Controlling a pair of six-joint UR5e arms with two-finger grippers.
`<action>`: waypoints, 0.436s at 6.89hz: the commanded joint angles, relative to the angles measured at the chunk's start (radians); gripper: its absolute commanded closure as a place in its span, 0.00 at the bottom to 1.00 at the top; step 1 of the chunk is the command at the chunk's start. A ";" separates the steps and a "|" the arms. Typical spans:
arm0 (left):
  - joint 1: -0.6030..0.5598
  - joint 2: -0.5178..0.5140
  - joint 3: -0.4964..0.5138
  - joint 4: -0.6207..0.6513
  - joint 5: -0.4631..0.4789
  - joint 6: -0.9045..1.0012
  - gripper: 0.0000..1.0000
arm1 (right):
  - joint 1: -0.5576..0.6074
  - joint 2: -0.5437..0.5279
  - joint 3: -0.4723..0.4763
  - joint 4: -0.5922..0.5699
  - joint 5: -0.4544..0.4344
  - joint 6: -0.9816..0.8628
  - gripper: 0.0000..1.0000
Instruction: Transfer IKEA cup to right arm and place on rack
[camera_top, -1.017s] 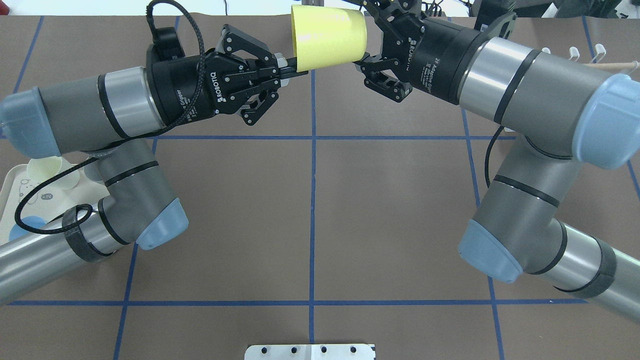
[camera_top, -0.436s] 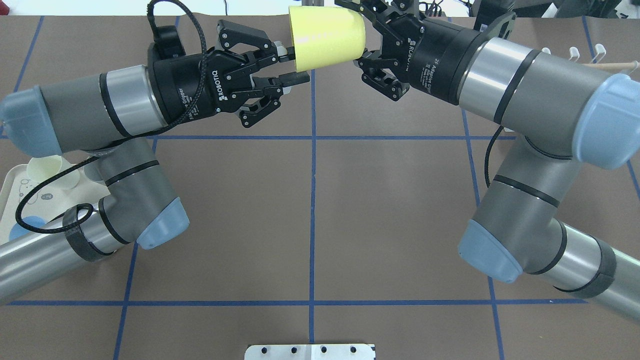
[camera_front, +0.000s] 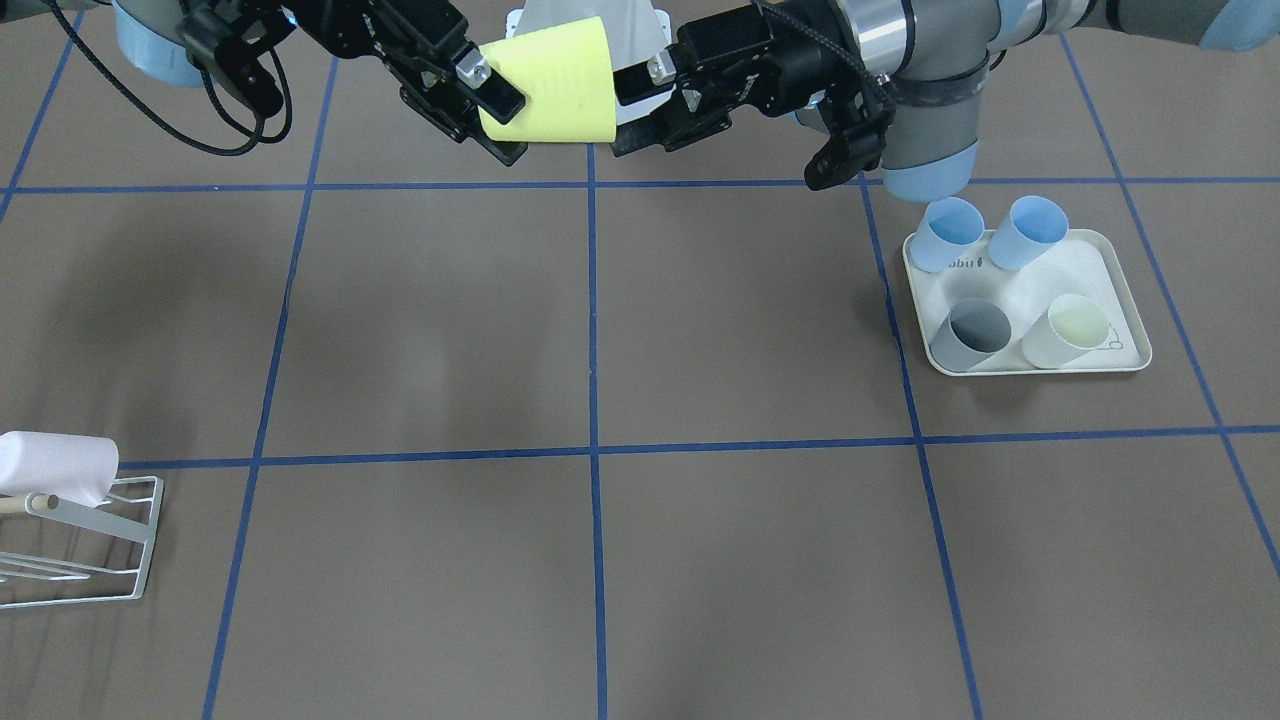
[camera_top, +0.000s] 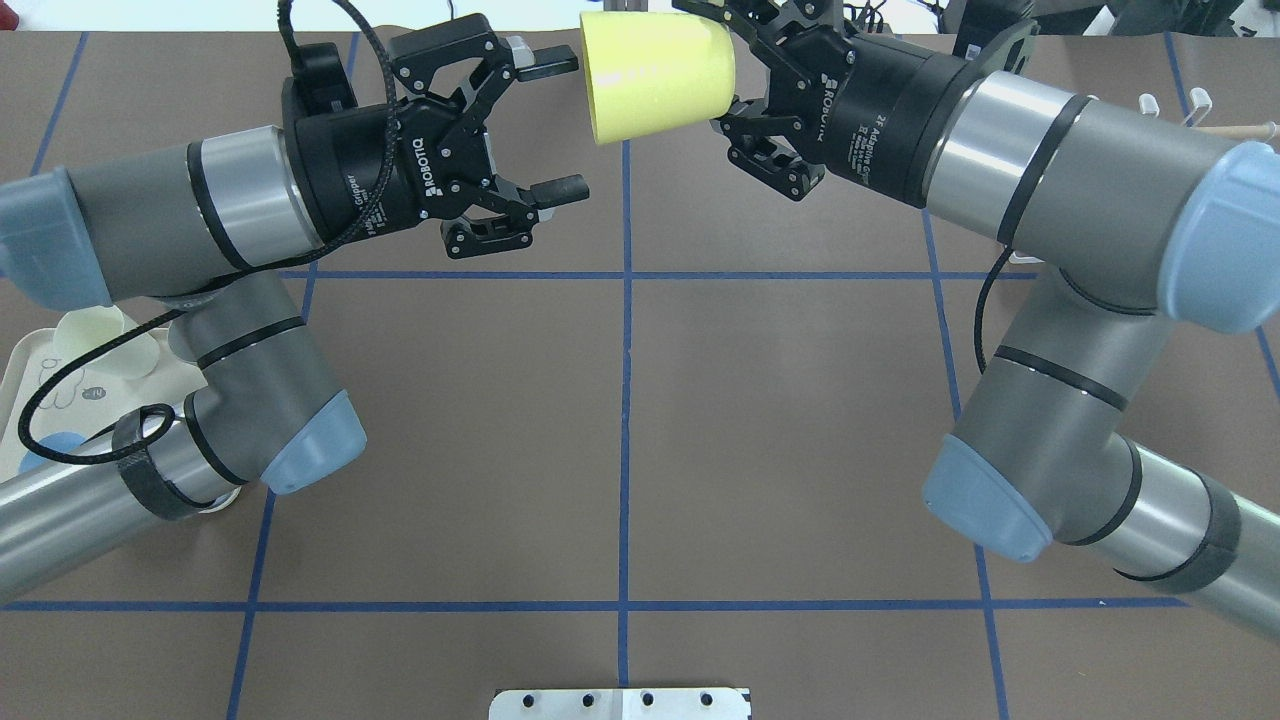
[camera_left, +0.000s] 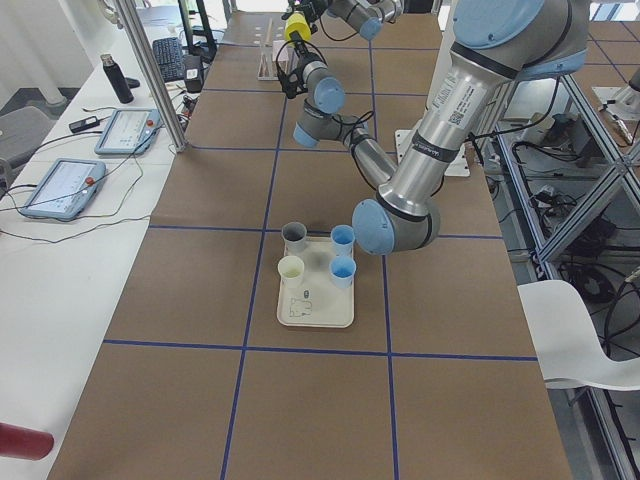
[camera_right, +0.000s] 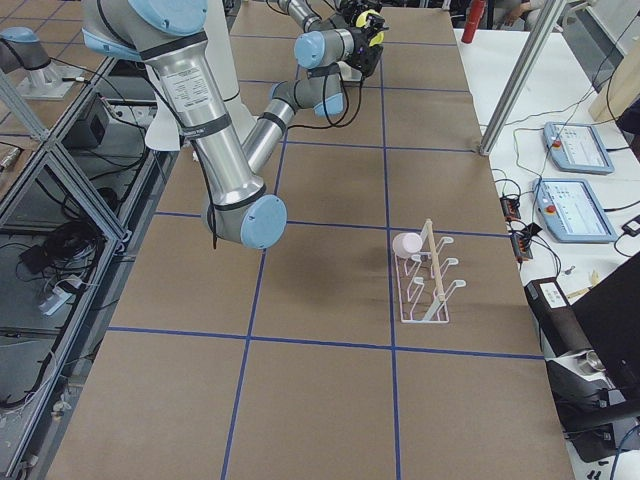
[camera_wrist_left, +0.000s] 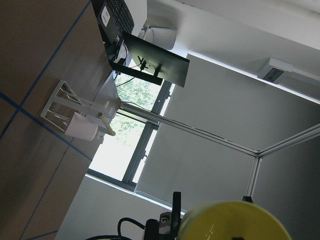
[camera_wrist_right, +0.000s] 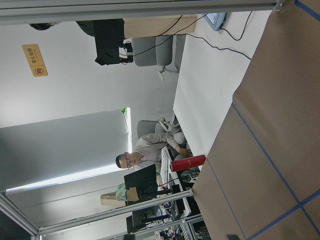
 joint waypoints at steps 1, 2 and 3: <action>-0.019 0.058 -0.010 0.000 -0.001 0.095 0.00 | 0.118 -0.102 -0.001 -0.007 0.118 -0.133 1.00; -0.028 0.089 -0.014 0.000 -0.003 0.131 0.00 | 0.174 -0.181 -0.007 -0.014 0.144 -0.271 1.00; -0.028 0.091 -0.014 0.000 -0.001 0.136 0.00 | 0.235 -0.258 -0.010 -0.059 0.191 -0.453 1.00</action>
